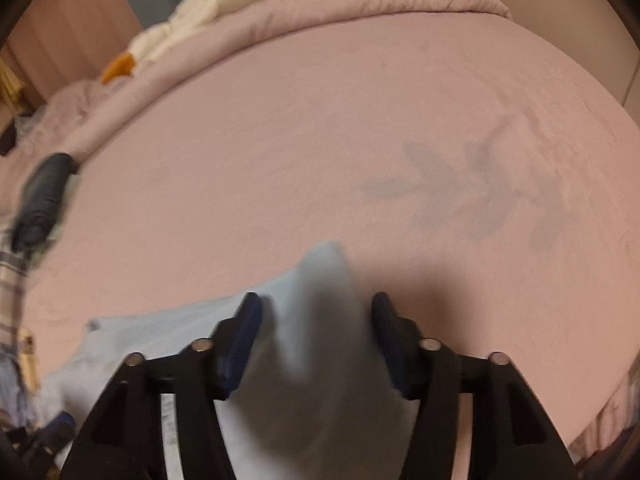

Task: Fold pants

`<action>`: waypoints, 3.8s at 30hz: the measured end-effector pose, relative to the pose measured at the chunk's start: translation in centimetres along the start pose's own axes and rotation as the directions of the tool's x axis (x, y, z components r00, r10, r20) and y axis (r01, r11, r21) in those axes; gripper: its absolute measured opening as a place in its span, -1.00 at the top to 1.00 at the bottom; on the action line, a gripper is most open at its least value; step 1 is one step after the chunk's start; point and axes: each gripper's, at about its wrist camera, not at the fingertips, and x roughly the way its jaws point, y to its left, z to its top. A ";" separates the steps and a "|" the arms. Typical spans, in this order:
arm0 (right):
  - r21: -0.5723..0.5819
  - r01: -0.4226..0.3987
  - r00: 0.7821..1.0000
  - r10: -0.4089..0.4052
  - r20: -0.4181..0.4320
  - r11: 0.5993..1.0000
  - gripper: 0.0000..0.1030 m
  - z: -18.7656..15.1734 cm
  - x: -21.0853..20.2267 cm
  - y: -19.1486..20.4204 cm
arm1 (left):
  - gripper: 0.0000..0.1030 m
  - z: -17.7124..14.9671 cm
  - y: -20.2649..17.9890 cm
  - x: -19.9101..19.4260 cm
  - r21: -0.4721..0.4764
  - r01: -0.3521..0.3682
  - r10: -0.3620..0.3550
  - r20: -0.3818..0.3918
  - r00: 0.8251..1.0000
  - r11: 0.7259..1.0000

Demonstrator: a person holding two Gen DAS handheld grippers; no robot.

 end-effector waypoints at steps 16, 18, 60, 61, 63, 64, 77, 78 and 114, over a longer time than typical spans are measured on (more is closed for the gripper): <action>-0.219 -0.068 0.991 0.091 0.099 0.973 -0.79 -6.5 -6.9 6.3 | -0.76 -3.9 9.5 -6.9 -0.167 -0.296 0.311 0.071 0.948 0.940; -0.225 -0.071 0.992 0.092 0.087 0.972 -0.79 -6.5 -6.5 7.0 | -0.76 -4.5 10.6 -7.0 -0.195 -0.286 0.302 0.059 0.951 0.938; -0.143 -0.091 0.994 0.099 0.048 0.985 -0.79 -8.4 -6.5 6.5 | 0.55 -1.4 2.6 -9.6 -0.046 0.101 -0.092 0.174 0.981 0.994; -0.125 -0.090 0.994 0.098 0.058 0.988 -0.79 -8.4 -6.7 5.8 | 0.55 -0.5 0.7 -9.2 0.006 0.114 -0.113 0.170 0.979 0.993; -0.104 -0.083 0.993 0.091 0.073 0.991 -0.79 -8.4 -7.2 4.9 | 0.56 0.6 -2.6 -8.0 0.082 0.128 -0.140 0.155 0.978 0.988; -0.092 -0.075 0.993 0.083 0.081 0.993 -0.79 -8.4 -7.4 4.3 | 0.56 1.0 -3.9 -7.2 0.114 0.138 -0.153 0.139 0.978 0.984; 0.100 0.001 0.993 -0.013 0.117 0.995 -0.79 -9.0 -8.2 -3.3 | 0.55 0.7 -14.0 6.2 0.306 0.171 -0.130 -0.149 0.980 0.937; 0.113 0.001 0.994 -0.013 0.112 0.994 -0.79 -9.0 -8.1 -3.7 | 0.52 0.6 -14.1 7.1 0.307 0.173 -0.125 -0.171 0.977 0.936; 0.048 -0.081 0.995 0.078 0.059 0.996 0.53 -6.2 -4.4 -1.7 | -0.56 -3.5 -1.3 5.4 0.048 -0.041 0.049 -0.186 0.981 0.998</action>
